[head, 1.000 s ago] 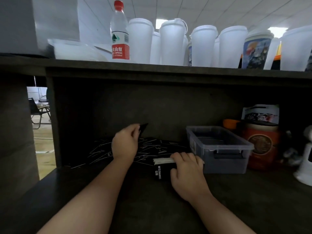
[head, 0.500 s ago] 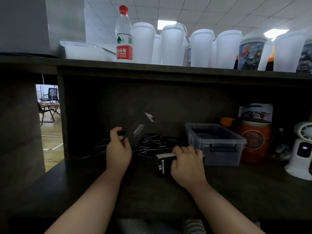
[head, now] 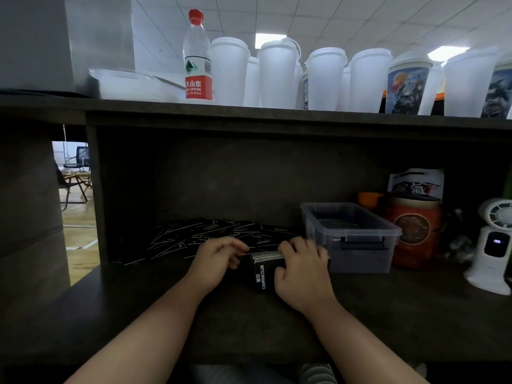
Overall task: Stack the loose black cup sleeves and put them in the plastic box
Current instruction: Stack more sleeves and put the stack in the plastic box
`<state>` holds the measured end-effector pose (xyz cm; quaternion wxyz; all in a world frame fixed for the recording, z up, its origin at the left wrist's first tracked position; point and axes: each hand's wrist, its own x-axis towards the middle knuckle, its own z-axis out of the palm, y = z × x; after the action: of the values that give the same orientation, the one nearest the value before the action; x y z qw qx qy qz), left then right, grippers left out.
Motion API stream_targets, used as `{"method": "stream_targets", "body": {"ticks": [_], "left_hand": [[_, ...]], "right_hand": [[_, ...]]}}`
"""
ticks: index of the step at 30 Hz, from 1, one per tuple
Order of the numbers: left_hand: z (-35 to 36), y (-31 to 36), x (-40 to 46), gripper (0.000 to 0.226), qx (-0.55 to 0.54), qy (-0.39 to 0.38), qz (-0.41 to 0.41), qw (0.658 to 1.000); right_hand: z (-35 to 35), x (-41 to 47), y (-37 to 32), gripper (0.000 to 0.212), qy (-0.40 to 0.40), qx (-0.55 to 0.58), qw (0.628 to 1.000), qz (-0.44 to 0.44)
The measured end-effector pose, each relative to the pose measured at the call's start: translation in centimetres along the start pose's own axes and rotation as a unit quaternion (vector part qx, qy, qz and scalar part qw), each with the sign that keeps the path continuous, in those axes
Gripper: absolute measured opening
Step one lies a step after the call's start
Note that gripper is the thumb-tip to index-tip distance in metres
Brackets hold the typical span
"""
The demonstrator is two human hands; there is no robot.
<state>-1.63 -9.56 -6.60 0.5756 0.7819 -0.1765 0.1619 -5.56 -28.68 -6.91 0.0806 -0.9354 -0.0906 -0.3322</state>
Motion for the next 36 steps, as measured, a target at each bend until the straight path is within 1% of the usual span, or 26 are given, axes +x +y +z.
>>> {"method": "stream_targets", "body": {"ticks": [1, 2, 3, 4, 5, 7, 9, 11, 12, 13, 15, 17, 19, 22, 23, 24, 25, 26, 27, 28, 30, 31, 33, 34, 36], "left_hand": [[-0.3, -0.1, 0.1, 0.035, 0.059, 0.053, 0.020, 0.997], [-0.7, -0.5, 0.4, 0.028, 0.154, 0.110, 0.051, 0.981], [-1.0, -0.8, 0.6, 0.026, 0.256, 0.151, 0.079, 0.952], [-1.2, -1.0, 1.0, 0.029, 0.338, 0.168, 0.093, 0.922], [-1.2, -1.3, 1.4, 0.037, 0.395, 0.163, 0.083, 0.900], [-0.9, -1.8, 2.0, 0.058, 0.469, 0.120, 0.033, 0.874], [-0.6, -2.3, 2.3, 0.075, 0.500, 0.056, -0.028, 0.864], [-0.8, -2.8, 2.5, 0.077, 0.484, -0.009, -0.084, 0.871], [-0.8, -2.9, 2.6, 0.077, 0.479, -0.026, -0.101, 0.871], [-0.8, -2.9, 2.6, 0.077, 0.483, -0.025, -0.106, 0.869], [-0.7, -2.7, 2.5, 0.072, 0.513, 0.029, -0.071, 0.855], [-0.4, -2.5, 2.3, 0.058, 0.543, 0.081, -0.008, 0.836], [-0.4, -2.3, 2.1, 0.043, 0.569, 0.085, 0.042, 0.817], [-0.2, -1.7, 1.6, 0.024, 0.639, 0.075, 0.128, 0.755], [0.1, -1.4, 1.4, 0.022, 0.635, 0.090, 0.153, 0.752], [0.3, -1.3, 1.3, 0.022, 0.608, 0.116, 0.175, 0.765], [0.5, -1.3, 1.2, 0.021, 0.569, 0.145, 0.188, 0.788], [0.5, -1.1, 1.0, 0.016, 0.515, 0.160, 0.179, 0.823], [0.4, -0.9, 0.8, 0.012, 0.457, 0.175, 0.161, 0.857], [0.2, -0.7, 0.7, 0.012, 0.404, 0.186, 0.135, 0.885], [-0.4, -0.8, 0.6, 0.016, 0.315, 0.206, 0.089, 0.922], [-0.7, -0.9, 0.5, 0.017, 0.281, 0.196, 0.070, 0.937], [-0.8, -1.1, 0.6, 0.016, 0.238, 0.138, 0.047, 0.960], [-0.7, -1.2, 0.6, 0.016, 0.226, 0.099, 0.041, 0.968], [-0.4, -1.1, 0.5, 0.016, 0.225, 0.027, 0.049, 0.973]], "right_hand": [[0.1, 0.0, 0.0, 0.043, -0.008, 0.002, 1.000, 0.000], [0.1, 0.0, 0.0, 0.041, -0.009, 0.003, 1.000, -0.001], [0.0, 0.0, 0.0, 0.041, -0.006, 0.003, 1.000, 0.000], [-0.2, 0.0, -0.1, 0.041, -0.005, 0.004, 1.000, 0.004], [-0.2, 0.0, -0.1, 0.042, -0.007, 0.004, 1.000, 0.006], [-0.2, 0.1, -0.2, 0.043, -0.014, 0.001, 1.000, 0.005], [-0.1, 0.1, 0.0, 0.041, -0.015, 0.001, 1.000, 0.005], [0.0, 0.1, 0.0, 0.037, -0.020, 0.003, 1.000, 0.004], [0.0, 0.1, 0.0, 0.036, -0.021, 0.003, 1.000, 0.003], [0.1, 0.1, 0.0, 0.037, -0.022, 0.004, 1.000, 0.002], [0.1, 0.2, 0.0, 0.035, -0.022, 0.007, 1.000, 0.001], [0.1, 0.2, 0.1, 0.031, -0.022, 0.011, 1.000, 0.000], [0.1, 0.2, 0.0, 0.033, -0.020, 0.016, 1.000, 0.001], [0.0, 0.1, 0.0, 0.036, -0.015, 0.020, 1.000, 0.001], [0.0, 0.1, 0.0, 0.036, -0.015, 0.020, 1.000, 0.002], [-0.1, 0.0, 0.0, 0.035, -0.014, 0.020, 1.000, 0.003], [-0.1, 0.0, 0.0, 0.035, -0.012, 0.020, 1.000, 0.004], [-0.1, 0.0, 0.0, 0.036, -0.010, 0.022, 1.000, 0.005], [-0.2, 0.0, -0.1, 0.037, -0.009, 0.025, 1.000, 0.006], [-0.3, 0.0, -0.1, 0.040, -0.010, 0.030, 0.999, 0.007], [-0.3, 0.0, -0.1, 0.048, -0.008, 0.039, 0.999, 0.007], [-0.3, 0.0, -0.1, 0.053, -0.005, 0.045, 0.999, 0.006], [-0.4, 0.0, -0.1, 0.063, -0.003, 0.059, 0.998, 0.007], [-0.4, -0.1, -0.1, 0.067, -0.003, 0.067, 0.998, 0.007], [-0.4, -0.1, -0.1, 0.070, -0.007, 0.073, 0.997, 0.007]]}}
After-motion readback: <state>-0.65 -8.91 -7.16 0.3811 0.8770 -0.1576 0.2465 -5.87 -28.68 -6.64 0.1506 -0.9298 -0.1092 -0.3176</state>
